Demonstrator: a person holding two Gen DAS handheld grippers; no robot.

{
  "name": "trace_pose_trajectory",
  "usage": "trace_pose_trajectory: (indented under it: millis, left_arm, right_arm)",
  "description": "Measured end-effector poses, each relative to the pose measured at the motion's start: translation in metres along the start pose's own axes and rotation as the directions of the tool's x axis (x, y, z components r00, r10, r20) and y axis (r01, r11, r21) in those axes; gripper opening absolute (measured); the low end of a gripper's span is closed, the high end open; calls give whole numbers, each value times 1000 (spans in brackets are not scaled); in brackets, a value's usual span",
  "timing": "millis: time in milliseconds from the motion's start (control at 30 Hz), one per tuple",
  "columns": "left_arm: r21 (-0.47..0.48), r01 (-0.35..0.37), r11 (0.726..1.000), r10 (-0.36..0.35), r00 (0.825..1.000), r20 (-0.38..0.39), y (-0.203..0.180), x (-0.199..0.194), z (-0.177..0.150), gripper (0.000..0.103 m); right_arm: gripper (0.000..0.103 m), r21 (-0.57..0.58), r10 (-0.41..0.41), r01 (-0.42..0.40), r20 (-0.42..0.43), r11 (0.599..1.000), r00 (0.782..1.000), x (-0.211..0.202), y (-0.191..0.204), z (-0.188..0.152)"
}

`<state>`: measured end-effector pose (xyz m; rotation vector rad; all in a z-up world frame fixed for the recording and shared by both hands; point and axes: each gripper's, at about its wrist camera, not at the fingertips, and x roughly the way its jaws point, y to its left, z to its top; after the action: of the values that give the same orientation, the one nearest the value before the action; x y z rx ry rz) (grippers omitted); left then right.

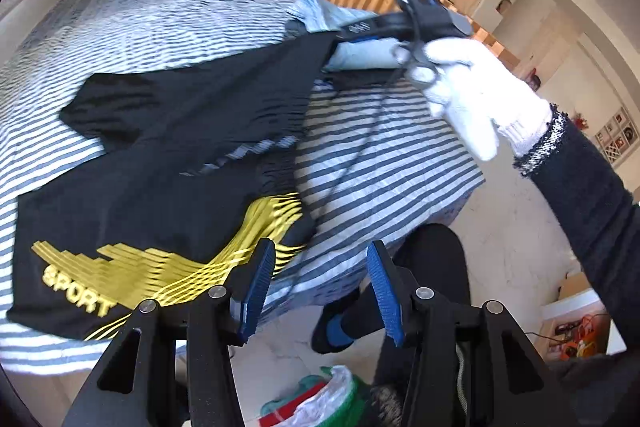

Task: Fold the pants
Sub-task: 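Lay the black garment flat on the bed and open both grippers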

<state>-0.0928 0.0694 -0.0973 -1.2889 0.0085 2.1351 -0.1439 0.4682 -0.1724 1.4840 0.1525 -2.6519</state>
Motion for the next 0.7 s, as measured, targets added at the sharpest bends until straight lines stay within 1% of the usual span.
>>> trace_pose_trajectory:
  millis: [33, 67, 133, 167, 233, 267, 333, 367, 400, 433, 467, 533, 633, 667, 700]
  left_arm:
    - [-8, -18, 1000, 18, 1000, 6, 12, -6, -3, 51]
    - [-17, -37, 999, 37, 999, 10, 22, -14, -6, 52]
    - [-49, -87, 995, 88, 996, 27, 41, -36, -10, 51]
    - [-68, -106, 992, 108, 993, 35, 54, -45, -14, 51]
    - [-130, -138, 982, 147, 988, 58, 83, -63, -18, 51]
    - [-161, -154, 975, 167, 984, 68, 97, -72, -18, 51]
    - [-218, -178, 960, 200, 976, 86, 126, -90, -19, 51]
    - [-232, -189, 954, 215, 972, 92, 139, -100, -18, 51]
    - [-242, -213, 947, 242, 965, 96, 151, -111, -20, 51]
    - [-255, -247, 935, 280, 955, 99, 164, -118, -16, 51]
    - [-263, -265, 928, 300, 949, 100, 176, -123, -10, 51]
    - [-284, -270, 920, 308, 946, 99, 201, -131, 3, 51]
    - [-321, -295, 900, 336, 938, 79, 244, -122, 38, 51]
    - [-327, -294, 898, 335, 939, 74, 256, -117, 51, 51]
    - [-318, -301, 899, 338, 939, 68, 265, -108, 66, 51]
  right_arm:
    - [40, -17, -17, 17, -8, 1000, 1000, 0, 1, 0]
    - [41, -57, -55, 54, -16, 997, 998, 0, 5, -1]
    - [42, -178, -162, 152, -45, 972, 986, 8, 18, -8]
    - [42, -206, -174, 157, -63, 966, 983, 13, 23, -13]
    - [42, -202, -124, 102, -101, 974, 987, 16, 25, -22]
    - [42, -205, -129, 108, -93, 973, 987, 14, 27, -27]
    - [42, -268, -182, 157, -70, 950, 981, 12, 34, -37]
    - [42, -285, -174, 146, -74, 947, 982, 12, 37, -43]
    - [42, -268, -144, 116, -90, 956, 985, 11, 35, -47]
    - [42, -234, -102, 77, -99, 969, 990, 9, 31, -51]
    - [42, -195, -58, 39, -96, 980, 994, 6, 28, -53]
    - [42, -99, 33, -42, -88, 994, 996, -1, 21, -59]
    - [42, 69, 145, -142, -48, 987, 988, -2, 11, -66]
    - [42, 121, 158, -153, -35, 981, 987, 0, 11, -67]
    - [44, 167, 155, -149, -27, 975, 988, 3, 9, -68]
